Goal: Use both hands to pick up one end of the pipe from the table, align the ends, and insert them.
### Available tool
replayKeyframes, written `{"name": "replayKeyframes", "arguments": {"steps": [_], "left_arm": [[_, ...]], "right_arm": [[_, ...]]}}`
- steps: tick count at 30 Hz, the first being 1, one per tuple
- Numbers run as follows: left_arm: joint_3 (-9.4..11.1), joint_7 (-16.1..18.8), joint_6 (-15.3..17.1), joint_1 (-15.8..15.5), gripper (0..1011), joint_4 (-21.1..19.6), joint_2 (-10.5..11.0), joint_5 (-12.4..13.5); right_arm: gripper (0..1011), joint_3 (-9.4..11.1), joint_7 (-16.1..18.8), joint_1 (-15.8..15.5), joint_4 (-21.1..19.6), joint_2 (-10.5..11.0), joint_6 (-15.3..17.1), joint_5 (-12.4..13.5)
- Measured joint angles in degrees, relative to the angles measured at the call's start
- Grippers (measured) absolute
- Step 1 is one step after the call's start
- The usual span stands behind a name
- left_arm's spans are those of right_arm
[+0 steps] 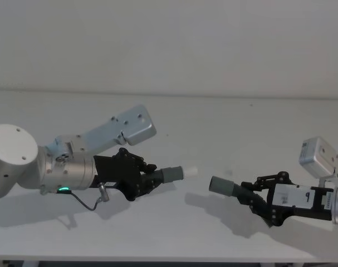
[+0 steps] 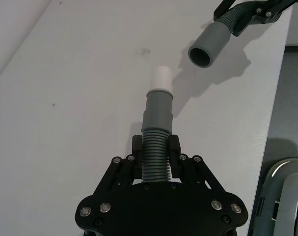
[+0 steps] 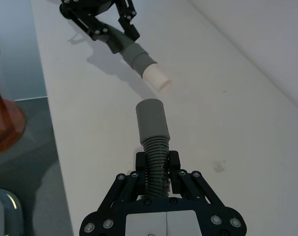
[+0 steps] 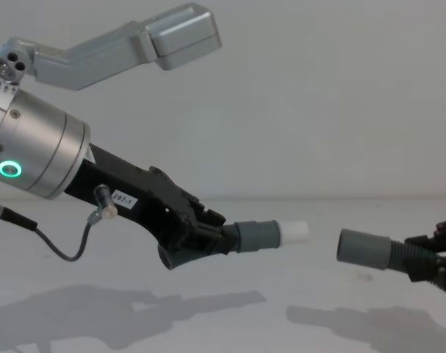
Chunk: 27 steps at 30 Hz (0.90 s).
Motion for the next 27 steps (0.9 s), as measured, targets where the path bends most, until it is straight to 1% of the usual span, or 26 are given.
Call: {"name": "replayKeyframes", "arguments": {"steps": [8,15,27], "left_arm": [[0.58,-1.34,-1.74,-0.74,301,0.51,0.69,-0.14],[1.2,-2.32,-3.32,-1.24,301,1.07,1.23,-0.47],[2.04,-3.0,-4.5,-1.94,301,1.82,1.65,-0.89]], "right_arm": [[273,-1.18,1.44,1.17,0.92,0.22,0.24,0.3],[273,-1.96,1.55,1.98,1.79,-0.07,1.11,0.36],[273,-2.77,1.22,3.33,3.35,-0.9,2.37,0.95]]}}
